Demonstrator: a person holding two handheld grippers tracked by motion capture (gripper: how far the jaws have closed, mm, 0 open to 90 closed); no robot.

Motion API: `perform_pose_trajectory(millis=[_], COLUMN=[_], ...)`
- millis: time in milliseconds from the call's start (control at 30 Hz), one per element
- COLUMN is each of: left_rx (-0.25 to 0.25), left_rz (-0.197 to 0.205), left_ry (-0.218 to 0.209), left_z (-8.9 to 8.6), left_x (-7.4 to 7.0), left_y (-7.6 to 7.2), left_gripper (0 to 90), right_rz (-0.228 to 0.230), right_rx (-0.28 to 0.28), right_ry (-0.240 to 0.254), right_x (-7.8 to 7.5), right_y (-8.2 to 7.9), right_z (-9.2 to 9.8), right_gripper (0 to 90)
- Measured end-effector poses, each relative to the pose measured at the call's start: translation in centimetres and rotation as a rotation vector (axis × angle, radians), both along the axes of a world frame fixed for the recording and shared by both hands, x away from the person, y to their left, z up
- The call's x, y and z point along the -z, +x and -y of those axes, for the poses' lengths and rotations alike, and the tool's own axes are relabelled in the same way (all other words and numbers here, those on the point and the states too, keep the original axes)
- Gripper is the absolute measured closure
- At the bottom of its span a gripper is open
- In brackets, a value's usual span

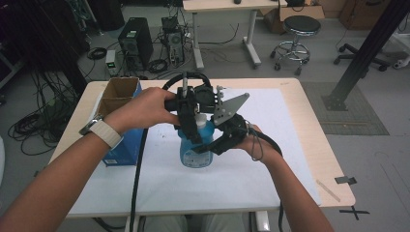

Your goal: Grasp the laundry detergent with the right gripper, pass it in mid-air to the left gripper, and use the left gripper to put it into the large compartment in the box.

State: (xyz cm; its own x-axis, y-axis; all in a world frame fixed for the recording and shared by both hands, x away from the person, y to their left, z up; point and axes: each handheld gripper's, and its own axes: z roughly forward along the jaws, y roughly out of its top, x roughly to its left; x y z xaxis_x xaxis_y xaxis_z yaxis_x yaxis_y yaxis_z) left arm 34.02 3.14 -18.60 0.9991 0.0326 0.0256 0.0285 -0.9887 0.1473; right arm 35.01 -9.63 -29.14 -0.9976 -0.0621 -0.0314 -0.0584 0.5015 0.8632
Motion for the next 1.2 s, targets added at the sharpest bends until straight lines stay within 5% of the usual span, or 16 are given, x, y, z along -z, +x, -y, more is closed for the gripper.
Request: perform_pose_trajectory(millis=[200, 367, 667, 867, 1200], left_rx=[-0.015, -0.065, -0.214, -0.354, -0.528], left_rz=[0.007, 0.012, 0.025, 0.05, 0.072], left_ry=[0.012, 0.005, 0.005, -0.019, -0.018], left_z=[-0.1, -1.0, -3.2, -4.8, -6.1], left_x=[-0.1, -0.6, -1.5, -2.8, -5.6], left_y=[-0.3, 0.0, 0.7, 1.3, 1.6], left_gripper=[38.4, 38.3, 38.3, 38.3, 38.2], right_rz=[-0.002, -0.051, -0.075, -0.007, -0.023], right_rx=[-0.008, 0.041, 0.295, 0.492, 0.542], right_ry=[-0.002, -0.02, -0.161, -0.301, -0.381], right_x=[0.0, 0.1, -0.3, -0.1, -0.8], right_y=[-0.1, -0.1, 0.7, 1.3, 1.1], right_z=[0.0, 1.7, 6.8, 9.3, 12.2], right_gripper=[43.4, 25.0, 6.4, 1.0, 1.5])
